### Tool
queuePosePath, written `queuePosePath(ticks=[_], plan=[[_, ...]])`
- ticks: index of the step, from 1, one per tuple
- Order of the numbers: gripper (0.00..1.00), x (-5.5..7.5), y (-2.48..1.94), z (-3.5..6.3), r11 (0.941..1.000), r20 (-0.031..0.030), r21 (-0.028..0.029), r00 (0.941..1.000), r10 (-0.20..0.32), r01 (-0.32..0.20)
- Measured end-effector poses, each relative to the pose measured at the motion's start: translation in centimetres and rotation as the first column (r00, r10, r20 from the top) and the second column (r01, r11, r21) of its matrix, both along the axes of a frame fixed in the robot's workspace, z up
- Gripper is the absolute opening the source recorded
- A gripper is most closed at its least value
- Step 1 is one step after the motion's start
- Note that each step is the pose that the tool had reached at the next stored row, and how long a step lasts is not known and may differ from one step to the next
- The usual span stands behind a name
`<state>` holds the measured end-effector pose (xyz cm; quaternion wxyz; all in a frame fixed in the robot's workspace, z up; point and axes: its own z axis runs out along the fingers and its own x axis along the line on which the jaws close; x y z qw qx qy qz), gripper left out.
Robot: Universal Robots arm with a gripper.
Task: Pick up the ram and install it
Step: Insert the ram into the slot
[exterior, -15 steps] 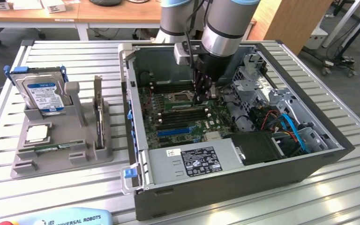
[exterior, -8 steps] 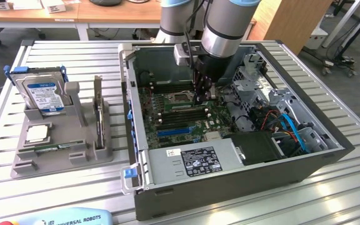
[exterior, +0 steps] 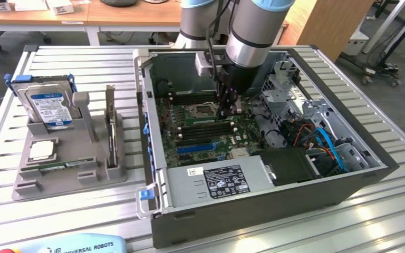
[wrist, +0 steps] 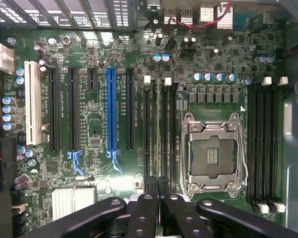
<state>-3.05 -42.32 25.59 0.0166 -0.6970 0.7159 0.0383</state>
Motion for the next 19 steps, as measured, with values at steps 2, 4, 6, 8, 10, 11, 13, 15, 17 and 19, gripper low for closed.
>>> queuePosePath(ticks=[2,4,6,8,10,11,13,15,17,19], plan=[[0.12,0.00,0.00,-0.13,1.0000,0.0000,-0.0005,1.0000,0.000,0.000],[0.12,0.00,0.00,-0.19,1.0000,-0.0001,-0.0024,1.0000,0.000,0.000],[0.12,0.00,0.00,-0.22,1.0000,-0.0009,-0.0069,1.0000,0.000,0.000],[0.12,0.00,0.00,-0.24,0.9999,-0.0015,-0.0104,1.0000,0.000,0.000],[0.12,0.00,0.00,-0.24,0.9999,-0.0017,-0.0119,1.0000,0.000,0.000],[0.12,0.00,0.00,-0.28,0.9999,-0.0016,-0.0117,1.0000,0.000,0.000],[0.12,0.00,0.00,-0.41,0.9999,-0.0015,-0.0117,1.0000,0.000,0.000],[0.12,0.00,0.00,-0.51,0.9999,-0.0016,-0.0120,1.0000,0.000,0.000],[0.12,0.00,0.00,-0.59,0.9999,-0.0017,-0.0131,1.0000,0.000,0.000],[0.12,0.00,0.00,-0.64,0.9999,-0.0021,-0.0148,1.0000,0.000,0.000]])
